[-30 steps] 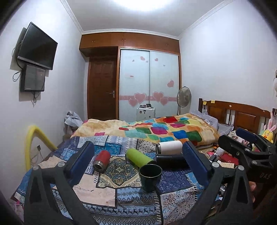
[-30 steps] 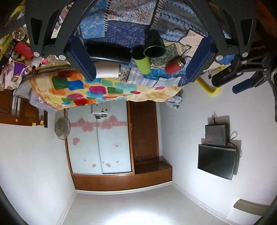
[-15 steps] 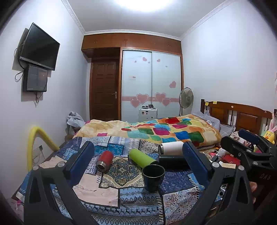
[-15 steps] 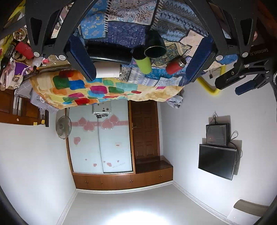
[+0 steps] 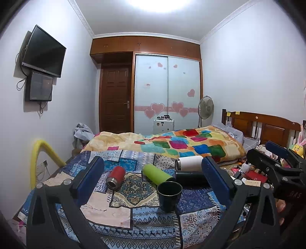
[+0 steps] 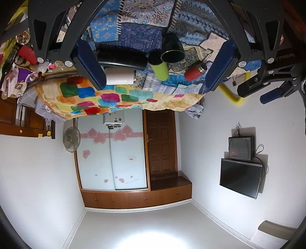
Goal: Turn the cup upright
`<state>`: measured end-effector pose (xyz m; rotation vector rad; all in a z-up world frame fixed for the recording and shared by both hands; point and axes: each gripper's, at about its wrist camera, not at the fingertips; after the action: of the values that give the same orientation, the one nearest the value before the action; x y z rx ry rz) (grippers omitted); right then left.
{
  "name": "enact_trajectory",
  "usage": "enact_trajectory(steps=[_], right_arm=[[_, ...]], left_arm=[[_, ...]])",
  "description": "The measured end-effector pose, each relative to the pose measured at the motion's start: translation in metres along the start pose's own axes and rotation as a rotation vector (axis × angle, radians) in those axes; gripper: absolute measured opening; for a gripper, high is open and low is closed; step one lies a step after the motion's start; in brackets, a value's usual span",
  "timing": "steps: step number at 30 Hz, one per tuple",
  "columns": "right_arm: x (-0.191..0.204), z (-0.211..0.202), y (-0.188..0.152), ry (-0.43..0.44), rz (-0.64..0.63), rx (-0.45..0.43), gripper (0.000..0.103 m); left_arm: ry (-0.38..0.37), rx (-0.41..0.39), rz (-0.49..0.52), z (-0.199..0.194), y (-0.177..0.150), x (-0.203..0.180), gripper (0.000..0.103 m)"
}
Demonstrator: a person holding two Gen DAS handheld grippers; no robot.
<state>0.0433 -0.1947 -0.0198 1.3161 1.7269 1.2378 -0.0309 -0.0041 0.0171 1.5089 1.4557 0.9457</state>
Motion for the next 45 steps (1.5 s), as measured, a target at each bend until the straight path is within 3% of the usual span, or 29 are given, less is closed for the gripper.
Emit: enact_trajectory(steps=[45], right_arm=[[-0.0026, 0.0053, -0.0015, 0.000, 0.011, 0.013, 0.103]], left_arm=[[-0.026, 0.031, 0.020, 0.0104, -0.0031, -0.0048, 0.103]])
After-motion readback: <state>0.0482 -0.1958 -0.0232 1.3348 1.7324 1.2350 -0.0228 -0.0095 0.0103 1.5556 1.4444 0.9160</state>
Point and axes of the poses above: each gripper's, at about its wrist camera, not at the fingertips, and z roughly the way its jaws point, x to its left, y to its top, and after that the axes turned 14 degrees about x, right-handed
